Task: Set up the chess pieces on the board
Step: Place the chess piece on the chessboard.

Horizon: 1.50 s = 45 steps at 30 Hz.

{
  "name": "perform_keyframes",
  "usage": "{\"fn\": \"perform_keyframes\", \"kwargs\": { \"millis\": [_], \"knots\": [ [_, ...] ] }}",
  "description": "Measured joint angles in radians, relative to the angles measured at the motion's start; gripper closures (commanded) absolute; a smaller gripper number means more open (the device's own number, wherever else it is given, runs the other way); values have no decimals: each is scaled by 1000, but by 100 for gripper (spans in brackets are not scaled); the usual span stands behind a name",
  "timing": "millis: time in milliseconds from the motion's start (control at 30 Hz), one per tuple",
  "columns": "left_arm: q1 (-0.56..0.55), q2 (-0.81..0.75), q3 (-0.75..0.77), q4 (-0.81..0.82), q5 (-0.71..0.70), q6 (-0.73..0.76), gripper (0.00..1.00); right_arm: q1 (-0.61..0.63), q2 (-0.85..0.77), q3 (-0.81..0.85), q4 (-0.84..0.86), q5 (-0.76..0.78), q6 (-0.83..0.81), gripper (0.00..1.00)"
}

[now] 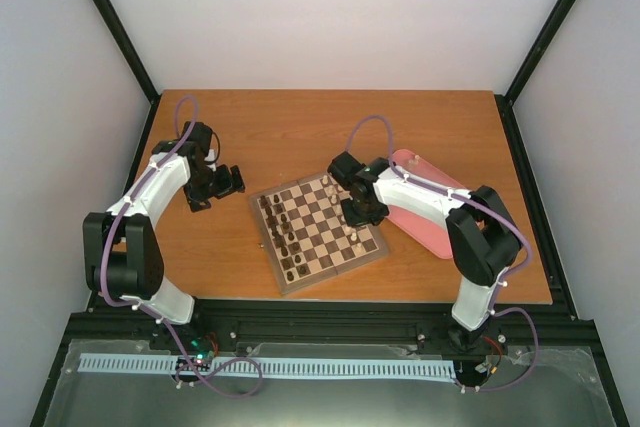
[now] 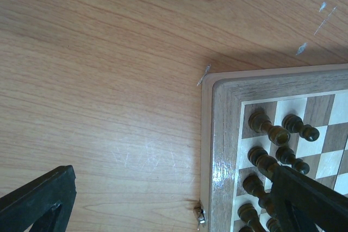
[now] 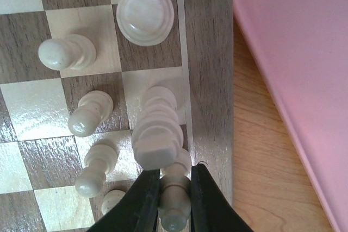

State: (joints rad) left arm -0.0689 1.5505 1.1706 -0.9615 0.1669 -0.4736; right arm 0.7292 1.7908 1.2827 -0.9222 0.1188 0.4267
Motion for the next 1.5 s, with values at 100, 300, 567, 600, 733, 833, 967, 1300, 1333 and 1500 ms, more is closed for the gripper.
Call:
{"fn": "perform_keyframes", "kwargs": {
  "millis": [100,300,567,600,733,833,967,1300,1333,1500],
  "knots": [
    [0,0,0,0,-1,0,0,0,5,4,1,-2,0,95],
    [0,0,0,0,-2,0,0,0,21,15,10,-6,-8,95],
    [0,0,0,0,-2,1,0,3,32,26,16,-6,-13,95],
    [0,0,0,0,-2,1,0,4,32,27,16,-6,-14,95],
    [0,0,0,0,-2,2,0,9,32,27,14,-7,-16,95],
    [0,0,0,0,-2,3,0,13,32,27,9,-7,-16,95],
    [0,0,0,0,-2,3,0,18,32,27,1,-6,-15,95],
    [0,0,-2,0,-2,3,0,19,32,27,-2,-6,-15,79],
    [0,0,-2,0,-2,3,0,19,32,27,-2,-6,-16,77],
    [0,0,-3,0,-2,3,0,19,32,27,-3,-6,-16,69]
  ]
}}
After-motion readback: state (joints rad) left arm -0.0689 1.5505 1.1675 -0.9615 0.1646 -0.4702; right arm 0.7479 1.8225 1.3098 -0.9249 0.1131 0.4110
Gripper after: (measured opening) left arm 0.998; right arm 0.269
